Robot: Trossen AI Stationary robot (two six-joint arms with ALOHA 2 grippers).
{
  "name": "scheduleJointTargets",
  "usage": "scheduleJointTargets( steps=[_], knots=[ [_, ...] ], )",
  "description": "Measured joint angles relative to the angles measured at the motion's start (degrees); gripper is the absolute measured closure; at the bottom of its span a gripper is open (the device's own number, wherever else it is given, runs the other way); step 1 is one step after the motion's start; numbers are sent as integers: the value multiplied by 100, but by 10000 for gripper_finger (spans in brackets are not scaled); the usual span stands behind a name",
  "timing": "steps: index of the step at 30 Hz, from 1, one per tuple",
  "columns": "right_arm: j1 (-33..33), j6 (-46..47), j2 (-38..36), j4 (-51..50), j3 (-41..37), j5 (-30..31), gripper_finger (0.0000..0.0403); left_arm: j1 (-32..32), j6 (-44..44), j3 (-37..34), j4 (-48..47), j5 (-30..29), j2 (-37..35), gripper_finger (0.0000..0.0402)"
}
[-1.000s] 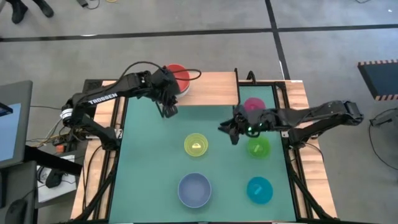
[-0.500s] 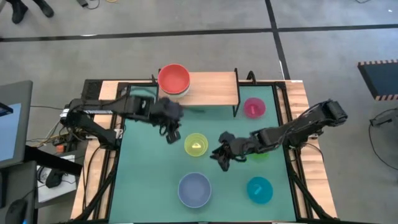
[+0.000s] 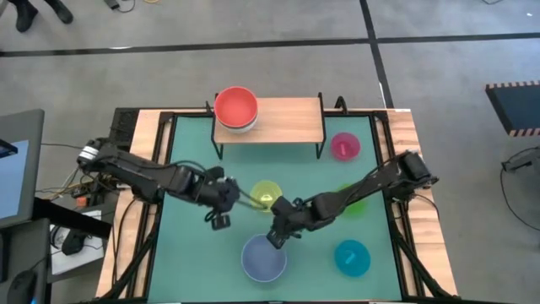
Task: Place and stack bowls onto a shelf
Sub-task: Stack the large purple bowl on the large white bowl on the shelf
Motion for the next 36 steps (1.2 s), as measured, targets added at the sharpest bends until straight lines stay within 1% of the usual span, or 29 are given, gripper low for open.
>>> scheduleJointTargets(
  steps=[1,4,8,12,15,21,24,28,32,36],
  knots=[
    [21,106,108,-239,143,2,237,-99,-39,-148,134,10,-81,321],
    [120,386,255,-463,432,-1,223,-345,-262,-583,579,-14,-395,321],
    [267,808,246,-349,460,-3,204,-499,-661,-1070,1180,-32,-824,321],
    [385,950,246,-378,451,-14,199,-651,-1048,-1468,1695,-186,-1201,321],
    [458,1016,254,-369,427,-14,202,-767,-1225,-1573,1893,-339,-1337,321],
    [511,1181,420,-455,415,-28,216,-1027,-1254,-1573,1898,-666,-1338,320],
    [495,1226,523,-476,411,-143,222,-1071,-1254,-1573,1941,-757,-1333,307],
    [477,1268,601,-425,423,-254,247,-1069,-1289,-1573,2061,-884,-1333,266],
    [449,1291,609,-460,410,-298,300,-1069,-1294,-1573,2237,-888,-1280,221],
    [447,1289,611,-464,412,-299,357,-1069,-1293,-1576,2238,-916,-1283,191]
  ],
)
